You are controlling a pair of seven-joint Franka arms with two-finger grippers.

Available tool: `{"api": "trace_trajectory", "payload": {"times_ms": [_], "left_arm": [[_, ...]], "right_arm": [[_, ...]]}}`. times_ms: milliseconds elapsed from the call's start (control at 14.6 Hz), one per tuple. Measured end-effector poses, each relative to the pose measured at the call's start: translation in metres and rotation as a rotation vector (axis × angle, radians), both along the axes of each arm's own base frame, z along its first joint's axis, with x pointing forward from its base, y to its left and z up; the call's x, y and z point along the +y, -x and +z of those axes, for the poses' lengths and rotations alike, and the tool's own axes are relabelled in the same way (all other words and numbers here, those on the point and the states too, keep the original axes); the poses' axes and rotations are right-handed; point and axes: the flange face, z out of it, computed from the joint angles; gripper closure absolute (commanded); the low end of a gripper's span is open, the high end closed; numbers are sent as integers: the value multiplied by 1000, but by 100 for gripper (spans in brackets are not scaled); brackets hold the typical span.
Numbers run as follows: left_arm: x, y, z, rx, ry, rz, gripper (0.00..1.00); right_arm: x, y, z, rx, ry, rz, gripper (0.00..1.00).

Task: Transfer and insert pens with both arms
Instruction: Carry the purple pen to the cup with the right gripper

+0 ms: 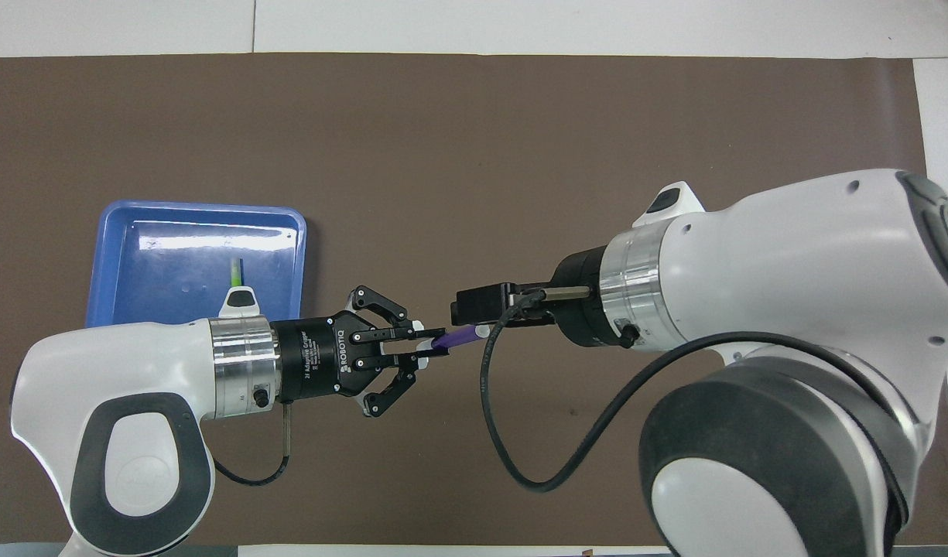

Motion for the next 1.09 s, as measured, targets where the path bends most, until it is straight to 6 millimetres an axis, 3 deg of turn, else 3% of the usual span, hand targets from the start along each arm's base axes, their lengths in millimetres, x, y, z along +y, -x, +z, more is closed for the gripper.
{"api": "trace_trajectory", "payload": {"times_ms": [137, 205, 341, 546, 683, 1024, 1092], "left_arm": [[0, 0, 0, 0, 0, -1, 100], [0, 0, 0, 0, 1, -2, 100], [0, 0, 0, 0, 1, -4, 100], [-1, 1, 0, 4, 3, -10, 100], [1, 0, 0, 3, 3, -7, 100], [4, -1, 0, 4, 6, -9, 100], [4, -1, 0, 4, 6, -10, 69]], "right_arm": [[12, 8, -5, 17, 7, 6, 2], [15, 10, -5, 20, 8, 7, 10], [16, 11, -5, 16, 8, 4, 33], [15, 8, -4, 0, 3, -11, 82], [15, 9, -5, 1, 3, -12, 100], [15, 10, -5, -1, 8, -11, 100], [15, 10, -5, -2, 8, -10, 100]]}}
